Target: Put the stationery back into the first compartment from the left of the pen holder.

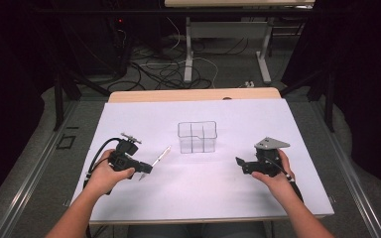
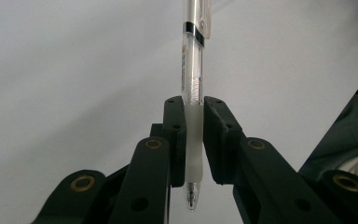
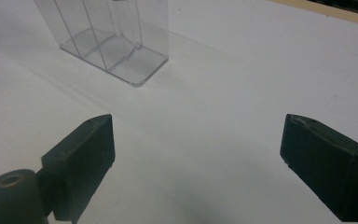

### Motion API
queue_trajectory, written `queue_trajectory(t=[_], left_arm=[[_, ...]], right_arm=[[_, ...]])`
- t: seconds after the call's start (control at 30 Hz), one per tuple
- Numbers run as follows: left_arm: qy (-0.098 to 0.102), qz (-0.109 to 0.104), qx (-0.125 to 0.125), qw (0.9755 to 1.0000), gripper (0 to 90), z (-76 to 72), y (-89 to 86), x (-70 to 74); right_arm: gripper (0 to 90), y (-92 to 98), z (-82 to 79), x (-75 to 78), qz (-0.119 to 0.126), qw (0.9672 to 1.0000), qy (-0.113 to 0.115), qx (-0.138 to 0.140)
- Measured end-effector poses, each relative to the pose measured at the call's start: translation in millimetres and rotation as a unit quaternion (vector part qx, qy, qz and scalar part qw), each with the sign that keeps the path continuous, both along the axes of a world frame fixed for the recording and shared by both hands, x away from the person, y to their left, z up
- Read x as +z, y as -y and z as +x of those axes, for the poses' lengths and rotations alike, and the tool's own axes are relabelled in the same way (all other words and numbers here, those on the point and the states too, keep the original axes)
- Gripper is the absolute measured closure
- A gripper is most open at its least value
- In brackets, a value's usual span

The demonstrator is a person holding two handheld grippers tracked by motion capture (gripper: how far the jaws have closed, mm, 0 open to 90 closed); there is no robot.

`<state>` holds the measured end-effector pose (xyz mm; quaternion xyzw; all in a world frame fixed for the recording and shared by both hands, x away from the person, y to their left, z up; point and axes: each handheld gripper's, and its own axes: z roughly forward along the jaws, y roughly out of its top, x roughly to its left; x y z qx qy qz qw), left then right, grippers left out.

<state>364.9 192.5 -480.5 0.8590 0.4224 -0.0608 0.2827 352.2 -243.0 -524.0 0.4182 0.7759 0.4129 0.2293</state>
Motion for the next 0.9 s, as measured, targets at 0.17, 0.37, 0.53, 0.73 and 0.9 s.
queue_trajectory(t=[0.17, 0.37, 0.53, 0.73, 0.9], left_arm=[[0.002, 0.002, -0.007, 1.0, 80.0, -0.4, 5.6, 3.1], [0.002, 0.004, -0.023, 0.9997, 80.0, 0.8, 13.1, 6.0], [-0.005, -0.001, -0.03, 0.9995, 80.0, 0.9, 22.7, 7.0], [-0.008, 0.0, -0.043, 0.999, 80.0, 1.3, 34.4, 8.5], [-0.011, -0.003, -0.054, 0.9985, 80.0, 3.1, 44.4, 8.1]], right_arm=[[9.3, -11.9, -1.4, 7.7, -0.022, 0.9993, 0.01, 0.027], [4.9, -31.9, -4.8, 17.6, -0.049, 0.9962, 0.02, 0.069], [4.9, -52.7, -8.5, 22.6, -0.111, 0.9851, 0.053, 0.121], [7.1, -75.7, -16.1, 32.0, -0.194, 0.9563, 0.107, 0.191], [14.9, -90.3, -22.5, 39.6, -0.235, 0.9344, 0.141, 0.227]])
